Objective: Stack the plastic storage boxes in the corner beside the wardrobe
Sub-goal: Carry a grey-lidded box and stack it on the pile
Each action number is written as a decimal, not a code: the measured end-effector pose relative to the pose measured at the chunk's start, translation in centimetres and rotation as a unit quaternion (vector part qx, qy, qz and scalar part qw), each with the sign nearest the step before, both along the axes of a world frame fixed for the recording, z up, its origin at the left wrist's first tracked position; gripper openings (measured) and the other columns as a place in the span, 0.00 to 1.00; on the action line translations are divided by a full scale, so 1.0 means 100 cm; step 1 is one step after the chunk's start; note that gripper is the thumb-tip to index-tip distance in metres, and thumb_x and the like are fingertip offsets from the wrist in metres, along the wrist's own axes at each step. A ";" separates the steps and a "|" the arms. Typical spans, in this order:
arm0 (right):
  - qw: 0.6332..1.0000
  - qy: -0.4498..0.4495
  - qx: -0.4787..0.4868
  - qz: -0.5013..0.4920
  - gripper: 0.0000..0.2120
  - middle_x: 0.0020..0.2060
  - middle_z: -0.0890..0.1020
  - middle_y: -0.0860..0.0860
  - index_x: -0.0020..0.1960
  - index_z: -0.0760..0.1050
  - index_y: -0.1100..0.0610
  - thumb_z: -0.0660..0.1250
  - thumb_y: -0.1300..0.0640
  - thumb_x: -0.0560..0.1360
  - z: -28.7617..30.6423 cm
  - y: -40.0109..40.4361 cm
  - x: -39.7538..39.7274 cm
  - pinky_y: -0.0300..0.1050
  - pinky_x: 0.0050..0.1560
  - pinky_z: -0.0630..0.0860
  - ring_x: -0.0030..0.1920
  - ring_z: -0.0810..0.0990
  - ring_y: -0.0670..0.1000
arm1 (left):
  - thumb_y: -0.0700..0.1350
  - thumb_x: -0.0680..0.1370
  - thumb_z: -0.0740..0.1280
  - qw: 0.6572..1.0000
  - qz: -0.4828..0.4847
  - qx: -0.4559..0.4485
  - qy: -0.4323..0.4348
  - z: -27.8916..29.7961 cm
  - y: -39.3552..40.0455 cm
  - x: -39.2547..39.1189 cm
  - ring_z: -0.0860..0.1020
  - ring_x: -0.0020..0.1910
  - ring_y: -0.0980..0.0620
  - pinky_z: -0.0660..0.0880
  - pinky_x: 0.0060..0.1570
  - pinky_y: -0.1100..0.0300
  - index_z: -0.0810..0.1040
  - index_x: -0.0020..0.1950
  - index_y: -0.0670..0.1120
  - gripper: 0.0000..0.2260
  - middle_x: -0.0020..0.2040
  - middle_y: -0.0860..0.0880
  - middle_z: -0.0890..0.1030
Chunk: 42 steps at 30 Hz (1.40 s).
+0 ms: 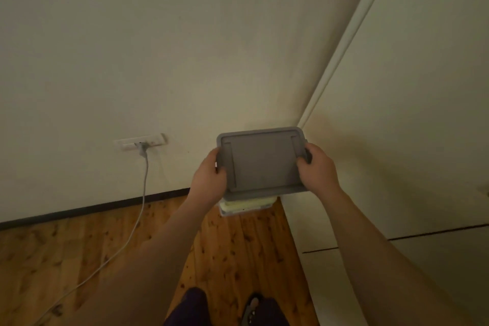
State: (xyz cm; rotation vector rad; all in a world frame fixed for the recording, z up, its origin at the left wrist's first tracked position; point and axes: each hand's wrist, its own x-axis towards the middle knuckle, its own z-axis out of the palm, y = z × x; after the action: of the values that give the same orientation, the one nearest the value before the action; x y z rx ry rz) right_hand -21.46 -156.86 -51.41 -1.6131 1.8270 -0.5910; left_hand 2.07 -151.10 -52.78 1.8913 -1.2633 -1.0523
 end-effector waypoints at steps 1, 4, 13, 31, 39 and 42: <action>1.000 0.003 0.003 0.006 0.19 0.62 0.78 0.51 0.70 0.71 0.52 0.61 0.58 0.80 -0.016 -0.010 -0.001 0.40 0.52 0.67 0.59 0.76 0.55 | 0.40 0.82 0.56 1.000 0.008 -0.002 0.006 -0.016 -0.007 -0.001 0.75 0.62 0.48 0.75 0.62 0.49 0.63 0.76 0.51 0.22 0.68 0.50 0.74; 1.000 0.010 0.014 0.012 0.19 0.66 0.76 0.52 0.71 0.71 0.53 0.60 0.57 0.81 -0.055 -0.032 -0.003 0.39 0.54 0.66 0.63 0.75 0.55 | 0.40 0.82 0.56 1.000 0.021 0.003 0.010 -0.056 -0.020 0.000 0.77 0.57 0.51 0.77 0.59 0.51 0.65 0.75 0.51 0.21 0.67 0.52 0.74; 1.000 0.026 0.005 0.009 0.22 0.69 0.74 0.52 0.73 0.69 0.55 0.62 0.55 0.80 -0.199 -0.070 -0.001 0.41 0.59 0.68 0.66 0.74 0.55 | 0.39 0.79 0.62 0.999 0.027 -0.027 0.010 -0.200 -0.050 0.009 0.79 0.52 0.51 0.80 0.55 0.47 0.67 0.73 0.51 0.23 0.65 0.52 0.76; 0.998 0.025 -0.049 0.042 0.25 0.67 0.76 0.55 0.73 0.69 0.57 0.67 0.57 0.78 -0.382 -0.090 0.005 0.46 0.63 0.70 0.65 0.75 0.56 | 0.41 0.79 0.63 0.996 0.018 -0.068 -0.052 -0.380 -0.072 0.012 0.79 0.56 0.48 0.78 0.56 0.47 0.66 0.74 0.50 0.24 0.65 0.50 0.76; 0.997 0.033 -0.050 0.044 0.26 0.69 0.74 0.55 0.74 0.68 0.58 0.67 0.58 0.77 -0.393 -0.103 0.003 0.49 0.67 0.70 0.67 0.73 0.57 | 0.39 0.80 0.62 0.995 0.007 -0.076 -0.060 -0.389 -0.085 0.013 0.74 0.52 0.53 0.76 0.55 0.54 0.64 0.76 0.49 0.25 0.66 0.48 0.76; 0.997 0.031 -0.048 0.047 0.24 0.67 0.75 0.56 0.73 0.69 0.59 0.67 0.59 0.78 -0.397 -0.106 0.005 0.48 0.65 0.70 0.66 0.74 0.58 | 0.40 0.80 0.62 0.995 0.006 -0.075 -0.073 -0.392 -0.088 0.014 0.76 0.56 0.50 0.75 0.55 0.54 0.63 0.76 0.48 0.24 0.67 0.48 0.76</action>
State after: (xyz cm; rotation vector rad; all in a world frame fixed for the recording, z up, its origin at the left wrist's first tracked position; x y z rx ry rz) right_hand -21.00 -167.43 -91.15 -1.7888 1.7785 -0.6004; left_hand 3.52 -159.90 -92.00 1.8853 -1.3716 -0.8025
